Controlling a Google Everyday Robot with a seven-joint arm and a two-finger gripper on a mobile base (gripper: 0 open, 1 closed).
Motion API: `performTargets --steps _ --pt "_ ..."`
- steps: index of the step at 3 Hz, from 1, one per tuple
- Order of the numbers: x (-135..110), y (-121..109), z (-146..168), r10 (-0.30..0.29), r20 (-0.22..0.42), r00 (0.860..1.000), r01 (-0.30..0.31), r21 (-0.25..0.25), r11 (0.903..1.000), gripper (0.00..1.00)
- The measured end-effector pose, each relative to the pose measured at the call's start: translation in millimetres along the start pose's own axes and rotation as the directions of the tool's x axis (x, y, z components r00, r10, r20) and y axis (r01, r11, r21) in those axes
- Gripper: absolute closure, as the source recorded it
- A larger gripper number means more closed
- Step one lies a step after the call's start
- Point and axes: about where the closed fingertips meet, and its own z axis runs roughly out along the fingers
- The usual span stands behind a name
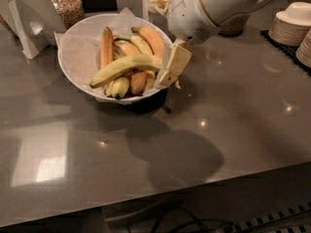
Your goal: Pick banana from white bowl
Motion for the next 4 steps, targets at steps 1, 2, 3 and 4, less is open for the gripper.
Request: performTargets --steps 1,2,3,4 --pt "-1.4 0.7 5.8 -0.008 0.003 1.0 0.008 0.001 1.0 0.0" --pt "-4.2 -4.3 25.6 -0.017 0.027 0.999 0.017 -0.006 0.9998 0.13" --pt "1.9 -8.4 44.1 -0.012 0.038 0.999 0.012 -0.02 0.9997 0.24" --pt "10.5 -10.4 54.1 0.002 0.039 0.999 -0.001 -0.031 0.9995 0.31"
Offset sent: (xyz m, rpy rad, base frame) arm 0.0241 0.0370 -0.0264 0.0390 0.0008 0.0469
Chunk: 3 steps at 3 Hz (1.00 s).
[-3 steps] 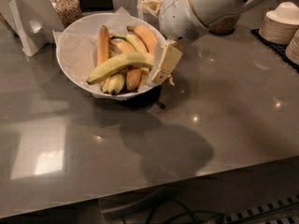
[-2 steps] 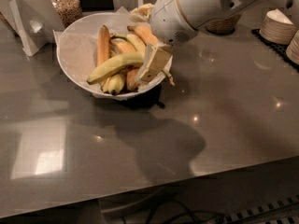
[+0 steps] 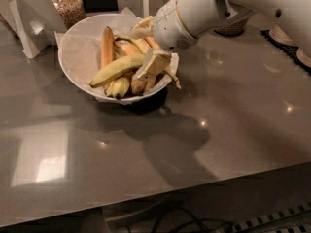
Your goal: Pick banana from white bowl
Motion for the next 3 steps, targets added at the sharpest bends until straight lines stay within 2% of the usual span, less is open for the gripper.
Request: performTargets --steps 2,3 --pt "13.1 -2.5 11.0 0.025 0.003 1.0 -0.025 -0.019 0.9995 0.41" --pt "17.8 -5.3 18.0 0.038 0.01 0.999 -0.038 -0.022 0.999 0.42"
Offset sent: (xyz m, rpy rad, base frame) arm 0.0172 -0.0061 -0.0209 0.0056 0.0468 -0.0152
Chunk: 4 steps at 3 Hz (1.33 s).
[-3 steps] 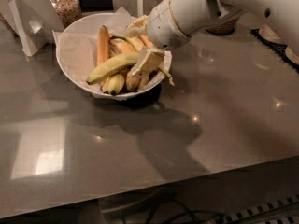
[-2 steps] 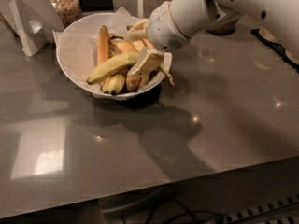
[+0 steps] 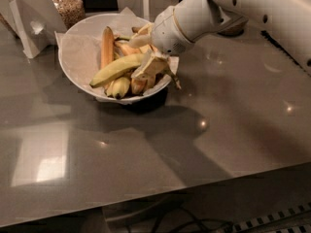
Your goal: Pick banana from white bowl
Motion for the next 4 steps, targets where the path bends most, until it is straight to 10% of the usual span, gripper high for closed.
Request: performTargets --steps 1,4 --pt "1.5 -0.9 6.1 0.008 0.008 1.0 -0.008 -0.005 1.0 0.43" --pt "1.4 -1.3 14.4 0.016 0.02 1.0 -0.016 -0.012 0.9998 1.0"
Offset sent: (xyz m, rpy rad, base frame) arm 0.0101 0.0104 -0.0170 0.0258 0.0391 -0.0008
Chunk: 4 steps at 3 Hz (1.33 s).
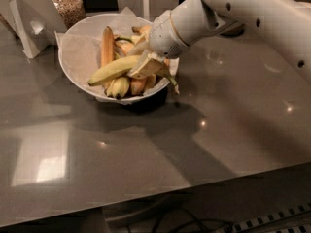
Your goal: Pick banana from white bowl
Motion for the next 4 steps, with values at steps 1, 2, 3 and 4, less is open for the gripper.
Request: performTargets --steps 1,2,3,4 --pt "-8.9 0.6 -2.4 -0.016 0.007 1.0 0.016 0.003 0.9999 1.0" --pt "-29.4 3.0 -9.5 -0.053 0.018 0.998 0.053 0.004 0.9986 1.0" --pt "-46.9 7.2 -19.9 -0.087 0.025 0.996 0.087 0.0 0.9962 1.0" --pt "-60.4 17.5 -36.7 -0.115 0.023 0.993 0.115 -0.024 0.993 1.0"
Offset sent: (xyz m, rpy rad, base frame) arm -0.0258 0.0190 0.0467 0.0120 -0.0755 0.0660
